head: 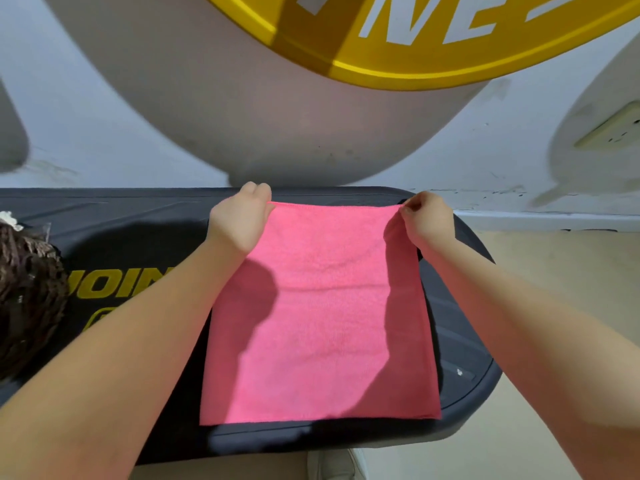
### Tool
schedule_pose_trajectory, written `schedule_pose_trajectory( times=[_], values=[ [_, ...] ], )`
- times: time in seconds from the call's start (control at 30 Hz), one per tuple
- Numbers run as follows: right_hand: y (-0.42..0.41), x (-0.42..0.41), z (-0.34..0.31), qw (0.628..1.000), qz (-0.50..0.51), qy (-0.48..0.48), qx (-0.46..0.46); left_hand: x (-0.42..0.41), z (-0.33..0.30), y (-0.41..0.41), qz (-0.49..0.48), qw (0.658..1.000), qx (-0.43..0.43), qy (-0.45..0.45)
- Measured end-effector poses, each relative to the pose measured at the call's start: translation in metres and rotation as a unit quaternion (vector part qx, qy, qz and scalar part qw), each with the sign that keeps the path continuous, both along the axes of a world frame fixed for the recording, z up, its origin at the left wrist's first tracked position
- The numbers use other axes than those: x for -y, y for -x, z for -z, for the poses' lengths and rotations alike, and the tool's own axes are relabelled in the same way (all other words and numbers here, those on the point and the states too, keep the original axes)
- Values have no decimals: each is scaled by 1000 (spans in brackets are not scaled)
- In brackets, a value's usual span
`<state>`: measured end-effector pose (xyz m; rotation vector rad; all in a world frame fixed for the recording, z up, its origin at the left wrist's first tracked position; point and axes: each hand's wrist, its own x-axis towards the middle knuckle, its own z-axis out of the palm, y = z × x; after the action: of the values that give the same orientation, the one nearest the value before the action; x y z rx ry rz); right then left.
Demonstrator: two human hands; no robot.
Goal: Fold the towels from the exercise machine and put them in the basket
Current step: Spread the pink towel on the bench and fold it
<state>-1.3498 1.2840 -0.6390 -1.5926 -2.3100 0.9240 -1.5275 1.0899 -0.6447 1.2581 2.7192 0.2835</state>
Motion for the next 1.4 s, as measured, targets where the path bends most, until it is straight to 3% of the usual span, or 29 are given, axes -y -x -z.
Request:
schedule_pose_trajectory(
  times=[0.17, 0.23, 0.33, 0.43, 0.5, 0.63, 0.77, 0.9, 1.0, 1.13, 1.4],
  values=[
    [6, 8, 1, 998, 22, -39, 40, 3, 5, -4, -59, 998, 14, -17],
    [4, 18, 1, 993, 6, -103, 60, 6, 5, -15, -79, 996, 2, -43],
    [0, 57, 8, 959, -154, -238, 16, 10, 5, -39, -3, 998, -4, -68],
    [-6, 111, 16, 921, -351, -164, 32, 25, 17, -68, 120, 993, 11, -12],
    [-17, 127, 21, 904, -394, -130, 105, 41, 30, -77, 135, 991, -13, 18],
    [-50, 111, 25, 914, -322, -141, 202, 67, 33, -75, 69, 997, -10, 35],
    [-84, 101, 7, 930, -245, -82, 260, 84, 24, -86, 55, 997, 32, 30],
    [-118, 105, -16, 964, -160, -84, 196, 104, 17, -106, 114, 993, 18, 33],
    [-136, 120, -19, 987, -77, 8, 141, 119, 12, -124, 163, 984, 42, 54],
    [-147, 136, -17, 989, -35, 81, 121, 129, 16, -138, 184, 977, 35, 98],
    [-165, 138, -15, 989, 14, 68, 132, 141, 21, -147, 218, 970, 18, 104]
  ],
)
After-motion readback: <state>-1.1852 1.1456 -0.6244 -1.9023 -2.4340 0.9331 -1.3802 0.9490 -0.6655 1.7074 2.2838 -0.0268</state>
